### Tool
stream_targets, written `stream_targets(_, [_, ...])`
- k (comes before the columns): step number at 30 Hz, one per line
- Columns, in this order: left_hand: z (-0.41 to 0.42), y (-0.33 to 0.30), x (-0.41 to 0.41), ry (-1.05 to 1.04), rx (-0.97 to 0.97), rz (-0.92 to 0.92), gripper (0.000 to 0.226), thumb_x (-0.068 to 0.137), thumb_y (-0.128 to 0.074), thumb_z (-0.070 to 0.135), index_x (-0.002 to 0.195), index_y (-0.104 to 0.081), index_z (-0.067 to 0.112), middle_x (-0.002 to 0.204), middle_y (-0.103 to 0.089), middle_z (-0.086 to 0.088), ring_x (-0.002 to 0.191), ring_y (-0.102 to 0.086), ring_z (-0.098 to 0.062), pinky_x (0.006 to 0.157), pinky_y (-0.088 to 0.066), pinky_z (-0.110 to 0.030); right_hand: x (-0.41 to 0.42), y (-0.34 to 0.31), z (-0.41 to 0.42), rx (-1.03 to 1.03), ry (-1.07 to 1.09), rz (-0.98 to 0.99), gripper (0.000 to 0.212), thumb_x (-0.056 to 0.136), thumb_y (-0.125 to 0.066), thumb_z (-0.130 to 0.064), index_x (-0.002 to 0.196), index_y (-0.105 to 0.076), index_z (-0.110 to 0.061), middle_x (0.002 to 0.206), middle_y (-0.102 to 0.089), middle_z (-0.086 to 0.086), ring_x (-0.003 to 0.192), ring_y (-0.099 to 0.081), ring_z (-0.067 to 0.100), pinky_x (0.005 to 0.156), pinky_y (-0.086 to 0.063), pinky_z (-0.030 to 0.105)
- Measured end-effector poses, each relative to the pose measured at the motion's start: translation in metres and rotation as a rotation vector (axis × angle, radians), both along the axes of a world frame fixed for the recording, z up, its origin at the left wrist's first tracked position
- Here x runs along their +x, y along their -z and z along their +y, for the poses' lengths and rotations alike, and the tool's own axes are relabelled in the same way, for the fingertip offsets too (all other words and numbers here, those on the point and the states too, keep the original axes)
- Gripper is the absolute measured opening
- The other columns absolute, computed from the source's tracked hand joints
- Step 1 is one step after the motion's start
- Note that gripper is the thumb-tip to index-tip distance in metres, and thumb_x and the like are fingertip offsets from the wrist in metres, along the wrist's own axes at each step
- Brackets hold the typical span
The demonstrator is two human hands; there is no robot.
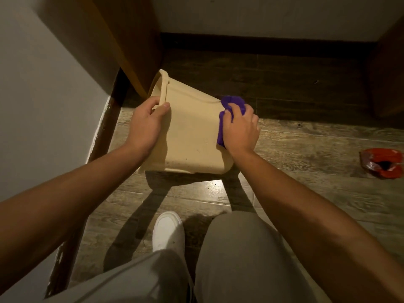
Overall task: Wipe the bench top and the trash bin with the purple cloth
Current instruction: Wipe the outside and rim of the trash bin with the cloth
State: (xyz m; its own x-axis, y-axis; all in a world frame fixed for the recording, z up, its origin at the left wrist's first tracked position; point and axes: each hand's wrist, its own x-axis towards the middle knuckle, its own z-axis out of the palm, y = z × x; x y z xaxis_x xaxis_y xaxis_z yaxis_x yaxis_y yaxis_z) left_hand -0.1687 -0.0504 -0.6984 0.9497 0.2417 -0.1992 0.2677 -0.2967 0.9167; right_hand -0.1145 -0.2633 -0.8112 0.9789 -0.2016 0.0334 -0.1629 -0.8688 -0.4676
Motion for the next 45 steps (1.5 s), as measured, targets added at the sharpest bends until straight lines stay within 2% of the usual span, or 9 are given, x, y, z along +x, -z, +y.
stream_targets(7, [-0.001,0.0,0.0,-0.025,-0.006,0.006,0.026,0.105,-0.048,0.033,0.122,-0.065,0.023,0.118,-0.065,0.004,0.109,-0.06,-0.019,0.083,-0.049,-0.035,-0.011,0.024,-0.029,-0.051,0.153,0.149,0.04,0.108,-0.031,-0.044,0.134,-0.051,-0.021,0.131,-0.054,0.018,0.11,-0.06,0.035,0.074,-0.042,0.039])
stream_targets(11, [0.011,0.0,-0.002,-0.074,-0.014,0.056,0.023,0.104,-0.048,0.036,0.118,-0.065,0.029,0.119,-0.065,0.004,0.11,-0.06,-0.02,0.093,-0.049,-0.046,-0.032,0.05,-0.073,-0.11,0.201,0.508,0.044,0.108,-0.031,-0.043,0.139,-0.05,-0.019,0.133,-0.053,0.02,0.112,-0.06,0.039,0.083,-0.045,0.043])
stream_targets(18, [0.016,0.002,-0.003,-0.039,0.069,0.023,0.017,0.102,-0.049,0.041,0.105,-0.065,0.036,0.11,-0.064,0.01,0.105,-0.057,-0.017,0.084,-0.046,-0.039,-0.015,0.011,-0.082,0.121,0.29,0.18,0.042,0.107,-0.038,-0.045,0.138,-0.054,-0.022,0.133,-0.055,0.016,0.112,-0.06,0.034,0.085,-0.042,0.038])
stream_targets(21, [0.011,0.0,-0.003,-0.016,0.113,0.007,0.025,0.104,-0.047,0.044,0.112,-0.066,0.03,0.104,-0.063,0.016,0.099,-0.057,-0.009,0.076,-0.045,-0.033,0.013,-0.043,-0.053,0.206,0.115,-0.027,0.039,0.106,-0.043,-0.045,0.137,-0.057,-0.028,0.127,-0.058,0.007,0.098,-0.055,0.016,0.074,-0.037,0.022])
stream_targets(27, [-0.002,-0.012,0.005,0.017,0.001,0.054,0.032,0.105,-0.044,0.044,0.102,-0.071,0.027,0.101,-0.071,0.004,0.098,-0.066,-0.02,0.082,-0.051,-0.039,0.008,-0.11,0.038,0.222,-0.298,-0.299,0.039,0.098,-0.051,-0.051,0.131,-0.06,-0.03,0.117,-0.057,0.002,0.088,-0.056,0.011,0.065,-0.035,0.016])
stream_targets(30, [-0.011,-0.013,0.007,0.065,-0.044,-0.008,0.034,0.108,-0.041,0.034,0.102,-0.07,0.017,0.093,-0.068,-0.005,0.089,-0.065,-0.023,0.081,-0.051,-0.039,-0.01,-0.102,0.068,0.178,-0.379,-0.284,0.048,0.1,-0.054,-0.046,0.145,-0.05,-0.028,0.127,-0.054,0.008,0.098,-0.059,0.016,0.07,-0.046,0.023])
stream_targets(33, [-0.014,-0.009,0.003,0.076,0.021,-0.067,0.032,0.109,-0.039,0.029,0.094,-0.065,0.017,0.084,-0.063,0.002,0.076,-0.059,-0.006,0.069,-0.048,-0.024,-0.015,-0.086,0.076,0.117,-0.332,-0.265,0.047,0.1,-0.055,-0.044,0.143,-0.053,-0.026,0.129,-0.054,0.011,0.101,-0.062,0.022,0.068,-0.042,0.026])
stream_targets(38, [-0.004,-0.005,0.002,0.002,0.091,-0.012,0.037,0.108,-0.038,0.039,0.112,-0.066,0.015,0.107,-0.066,0.001,0.1,-0.062,-0.013,0.08,-0.047,-0.03,-0.011,-0.05,0.05,0.011,-0.186,-0.135,0.039,0.101,-0.05,-0.044,0.135,-0.058,-0.027,0.125,-0.055,0.011,0.096,-0.061,0.024,0.068,-0.035,0.029])
stream_targets(45, [0.002,-0.004,0.005,0.013,0.132,-0.04,0.035,0.108,-0.037,0.04,0.1,-0.065,0.021,0.096,-0.061,0.006,0.089,-0.054,-0.006,0.072,-0.039,-0.026,-0.004,-0.012,-0.025,-0.112,0.016,0.223,0.042,0.106,-0.037,-0.046,0.139,-0.053,-0.026,0.129,-0.051,0.014,0.098,-0.062,0.028,0.074,-0.049,0.037])
